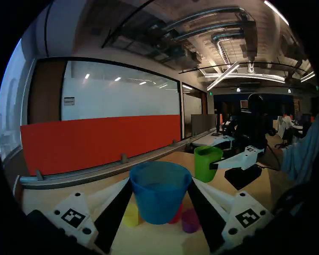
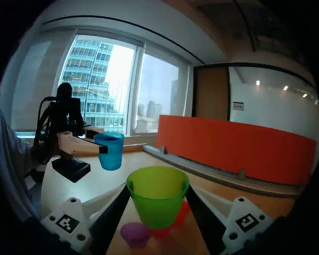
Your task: Pour water
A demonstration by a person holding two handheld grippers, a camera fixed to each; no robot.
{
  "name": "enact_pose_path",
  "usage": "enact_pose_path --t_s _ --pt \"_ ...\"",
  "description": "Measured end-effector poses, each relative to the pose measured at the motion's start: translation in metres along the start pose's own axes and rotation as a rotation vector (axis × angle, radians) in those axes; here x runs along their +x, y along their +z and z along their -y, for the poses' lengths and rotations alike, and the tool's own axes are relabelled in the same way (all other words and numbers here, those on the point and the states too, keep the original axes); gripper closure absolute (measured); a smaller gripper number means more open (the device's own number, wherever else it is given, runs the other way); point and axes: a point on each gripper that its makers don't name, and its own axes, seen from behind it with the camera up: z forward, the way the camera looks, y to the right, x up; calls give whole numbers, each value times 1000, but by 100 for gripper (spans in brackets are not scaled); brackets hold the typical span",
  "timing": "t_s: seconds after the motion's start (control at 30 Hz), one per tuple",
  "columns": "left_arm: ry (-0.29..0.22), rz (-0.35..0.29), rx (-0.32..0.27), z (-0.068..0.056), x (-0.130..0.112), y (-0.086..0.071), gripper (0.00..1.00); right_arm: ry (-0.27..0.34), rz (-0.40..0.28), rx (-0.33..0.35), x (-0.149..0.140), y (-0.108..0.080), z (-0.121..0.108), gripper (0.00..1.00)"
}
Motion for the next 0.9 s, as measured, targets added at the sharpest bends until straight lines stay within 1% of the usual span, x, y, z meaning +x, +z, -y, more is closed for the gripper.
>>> enact_pose_path --t_s 0.17,0.27,0.4,0.57,0.7,0.9 --pt "17 -4 3 1 7 -1 14 5 -4 10 1 3 2 8" --pt "36 -2 8 3 9 -2 14 9 -9 14 2 7 3 8" --pt "69 -1 24 8 15 -3 14 15 -12 21 3 11 5 8" --pt "108 5 30 8 20 -5 14 18 -12 33 1 18 9 9" --pt "143 5 35 9 25 -7 13 16 -11 52 0 24 15 9" --pt "192 0 57 13 37 -7 14 5 -9 80 -2 33 26 9"
